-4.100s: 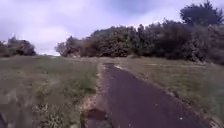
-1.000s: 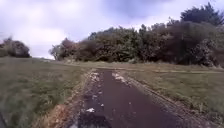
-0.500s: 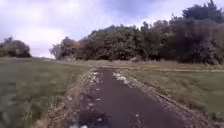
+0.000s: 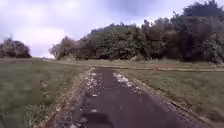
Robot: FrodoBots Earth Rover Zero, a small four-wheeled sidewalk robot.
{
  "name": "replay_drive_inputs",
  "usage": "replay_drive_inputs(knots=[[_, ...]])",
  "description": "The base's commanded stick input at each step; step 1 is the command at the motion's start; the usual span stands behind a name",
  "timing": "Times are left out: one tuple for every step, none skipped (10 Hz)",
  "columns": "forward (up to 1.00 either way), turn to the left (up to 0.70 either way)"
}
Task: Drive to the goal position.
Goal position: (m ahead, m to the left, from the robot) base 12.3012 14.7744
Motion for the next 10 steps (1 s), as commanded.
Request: replay_drive_inputs(knots=[[0.85,0.0],[0.85,0.0],[0.85,0.0],[0.85,0.0],[0.85,0.0],[0.85,0.0],[0.85,0.0],[0.85,0.0],[0.85,0.0],[0.85,0.0]])
